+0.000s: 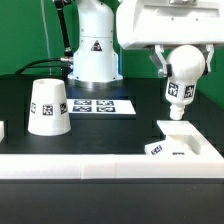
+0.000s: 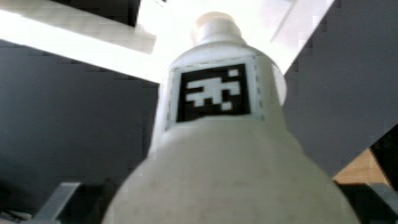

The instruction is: Assemble lamp

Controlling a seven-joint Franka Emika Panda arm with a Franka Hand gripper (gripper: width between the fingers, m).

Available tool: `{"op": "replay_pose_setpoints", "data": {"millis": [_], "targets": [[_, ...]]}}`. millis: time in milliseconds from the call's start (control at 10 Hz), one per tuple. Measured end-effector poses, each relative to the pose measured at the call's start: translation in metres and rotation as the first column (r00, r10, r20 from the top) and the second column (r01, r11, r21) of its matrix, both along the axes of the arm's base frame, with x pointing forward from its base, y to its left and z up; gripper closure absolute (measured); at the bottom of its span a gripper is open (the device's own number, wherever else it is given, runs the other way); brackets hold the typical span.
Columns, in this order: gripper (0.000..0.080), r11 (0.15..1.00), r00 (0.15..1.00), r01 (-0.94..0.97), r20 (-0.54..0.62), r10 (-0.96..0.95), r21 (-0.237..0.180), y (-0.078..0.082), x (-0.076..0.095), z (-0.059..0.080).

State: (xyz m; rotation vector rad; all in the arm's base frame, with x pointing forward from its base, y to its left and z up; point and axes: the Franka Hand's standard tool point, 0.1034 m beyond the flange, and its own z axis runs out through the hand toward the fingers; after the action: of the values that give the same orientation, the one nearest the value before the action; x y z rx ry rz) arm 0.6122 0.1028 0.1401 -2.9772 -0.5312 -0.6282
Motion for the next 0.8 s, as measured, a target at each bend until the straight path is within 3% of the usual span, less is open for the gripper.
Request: {"op": "replay_pose_setpoints", "data": {"millis": [800], "targets": [[0.0223,1.000,1.000,-0.001,0.011,0.001,0.005,0.002,0.010,-0.007]]}}
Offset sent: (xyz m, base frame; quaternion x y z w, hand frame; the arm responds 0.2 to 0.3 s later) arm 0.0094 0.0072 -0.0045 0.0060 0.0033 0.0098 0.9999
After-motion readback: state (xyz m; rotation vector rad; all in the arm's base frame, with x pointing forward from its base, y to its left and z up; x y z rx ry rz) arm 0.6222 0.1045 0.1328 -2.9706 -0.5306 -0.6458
